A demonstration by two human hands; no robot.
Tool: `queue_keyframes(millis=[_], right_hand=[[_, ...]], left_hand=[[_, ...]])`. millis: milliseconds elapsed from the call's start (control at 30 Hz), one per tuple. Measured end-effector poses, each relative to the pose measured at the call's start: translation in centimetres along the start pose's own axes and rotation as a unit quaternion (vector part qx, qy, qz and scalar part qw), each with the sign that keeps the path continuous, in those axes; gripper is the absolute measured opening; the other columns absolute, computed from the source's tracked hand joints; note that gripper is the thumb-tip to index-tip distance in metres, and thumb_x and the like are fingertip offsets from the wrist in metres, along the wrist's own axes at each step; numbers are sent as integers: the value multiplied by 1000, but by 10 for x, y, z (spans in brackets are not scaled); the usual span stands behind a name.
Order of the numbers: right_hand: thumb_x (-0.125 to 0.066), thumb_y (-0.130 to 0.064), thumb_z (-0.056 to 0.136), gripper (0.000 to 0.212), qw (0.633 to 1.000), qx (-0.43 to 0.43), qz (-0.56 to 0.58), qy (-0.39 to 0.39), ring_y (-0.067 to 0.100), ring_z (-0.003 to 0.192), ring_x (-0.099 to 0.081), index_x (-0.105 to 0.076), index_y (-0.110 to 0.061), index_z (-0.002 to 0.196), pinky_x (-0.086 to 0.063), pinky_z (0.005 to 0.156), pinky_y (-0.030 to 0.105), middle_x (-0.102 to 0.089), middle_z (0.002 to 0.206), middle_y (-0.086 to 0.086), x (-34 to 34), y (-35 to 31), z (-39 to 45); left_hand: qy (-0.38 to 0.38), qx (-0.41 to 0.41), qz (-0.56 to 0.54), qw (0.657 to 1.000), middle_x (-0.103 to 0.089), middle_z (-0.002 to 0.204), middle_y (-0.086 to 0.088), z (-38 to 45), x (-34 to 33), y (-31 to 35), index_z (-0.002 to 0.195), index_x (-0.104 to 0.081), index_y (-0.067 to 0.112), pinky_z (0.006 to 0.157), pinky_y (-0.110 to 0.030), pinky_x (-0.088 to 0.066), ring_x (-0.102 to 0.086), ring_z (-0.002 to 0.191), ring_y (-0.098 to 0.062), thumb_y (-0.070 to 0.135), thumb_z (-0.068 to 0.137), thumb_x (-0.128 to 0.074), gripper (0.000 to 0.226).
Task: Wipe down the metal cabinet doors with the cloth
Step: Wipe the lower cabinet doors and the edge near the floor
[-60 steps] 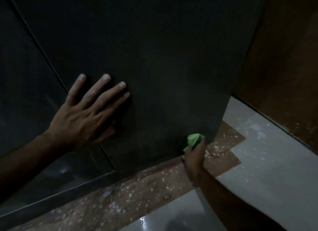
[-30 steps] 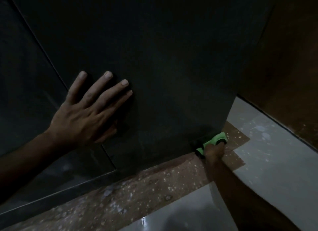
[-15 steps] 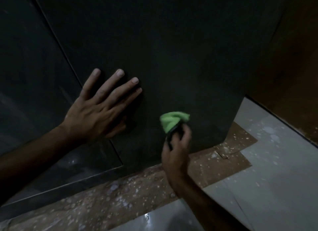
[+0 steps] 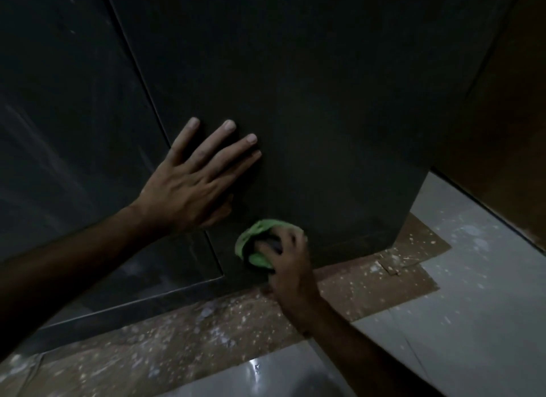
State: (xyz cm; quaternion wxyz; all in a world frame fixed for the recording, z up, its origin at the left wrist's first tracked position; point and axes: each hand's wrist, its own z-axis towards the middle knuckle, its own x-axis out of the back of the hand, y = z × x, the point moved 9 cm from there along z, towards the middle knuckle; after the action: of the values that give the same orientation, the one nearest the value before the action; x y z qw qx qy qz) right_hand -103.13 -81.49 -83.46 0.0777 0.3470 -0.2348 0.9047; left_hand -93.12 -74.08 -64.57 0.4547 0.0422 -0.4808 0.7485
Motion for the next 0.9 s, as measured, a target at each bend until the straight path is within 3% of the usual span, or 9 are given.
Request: queue_keyframes(millis=[67, 167, 233, 300, 367, 567, 733, 800, 900], right_hand=[[-93, -24, 59, 62, 985, 95, -87, -117, 38, 109, -63, -74, -27, 118, -58, 86, 47, -63, 130, 13, -30, 11, -31], [-79, -14, 81, 49, 973, -90, -113, -180, 32, 131, -51, -67, -22, 128, -52, 103, 46, -48, 148, 9, -29, 98, -61], [-72, 0, 80, 59, 952, -299, -46, -43, 25, 134, -48, -58, -22, 133, -51, 106, 38, -36, 152, 1, 8, 157, -69], [-73, 1, 77, 68, 918, -387, -10, 86, 22, 127, -53, -49, -28, 133, -50, 99, 32, -32, 149, -4, 31, 165, -63], [-73, -7, 77, 69, 928, -357, 34, 99, 20, 122, -56, -44, -32, 134, -53, 95, 31, -32, 148, -4, 15, 121, -46], [-82, 0, 72, 74, 994, -29, 56, -90, 22, 124, -51, -54, -30, 133, -56, 95, 30, -38, 144, 2, -49, -4, -41], [-60, -14, 85, 53, 942, -298, 98, 116, 18, 127, -50, -44, -29, 133, -56, 101, 45, -37, 144, -2, 23, 79, -23], [-59, -13, 84, 50, 954, -250, 89, 140, 22, 128, -49, -46, -25, 132, -53, 103, 46, -38, 144, 2, 17, 44, -9], [-61, -11, 84, 48, 995, -57, 81, 17, 29, 119, -57, -58, -20, 131, -58, 94, 42, -47, 139, 12, -32, -44, -5]], left_hand=[[1, -3, -22, 1000, -21, 174, -10, 1, 4, 0, 166, -28, 14, 129, -61, -3, -15, 162, -35, 42, 96, -58, 81], [-1, -6, -75, 997, -27, 171, -15, -2, 13, -6, 163, -34, 11, 129, -62, -7, -19, 160, -38, 37, 98, -58, 74], [-4, -7, -98, 995, -30, 170, -16, -11, 20, -9, 162, -37, 10, 129, -63, -8, -21, 160, -38, 36, 100, -57, 69], [-14, -17, -97, 995, -31, 168, -16, -22, 23, -10, 161, -39, 11, 128, -65, -9, -23, 159, -38, 35, 102, -55, 65], [-39, -29, -83, 995, -32, 168, -16, -32, 21, -12, 161, -39, 11, 127, -67, -11, -24, 158, -39, 35, 102, -54, 65], [-26, -3, -70, 997, -33, 168, -18, -53, 21, -22, 160, -40, 9, 125, -71, -10, -26, 157, -39, 29, 104, -48, 60], [-20, 59, -47, 997, -22, 173, -14, -94, 22, -45, 163, -36, 12, 127, -67, -3, -17, 161, -36, 36, 106, -52, 64], [-27, 64, -41, 997, -20, 173, -13, -106, 19, -50, 163, -35, 12, 127, -65, -3, -15, 162, -35, 39, 106, -52, 65], [-32, 51, -24, 998, -19, 174, -11, -109, 14, -54, 164, -33, 13, 129, -61, -3, -13, 162, -33, 44, 104, -52, 70]])
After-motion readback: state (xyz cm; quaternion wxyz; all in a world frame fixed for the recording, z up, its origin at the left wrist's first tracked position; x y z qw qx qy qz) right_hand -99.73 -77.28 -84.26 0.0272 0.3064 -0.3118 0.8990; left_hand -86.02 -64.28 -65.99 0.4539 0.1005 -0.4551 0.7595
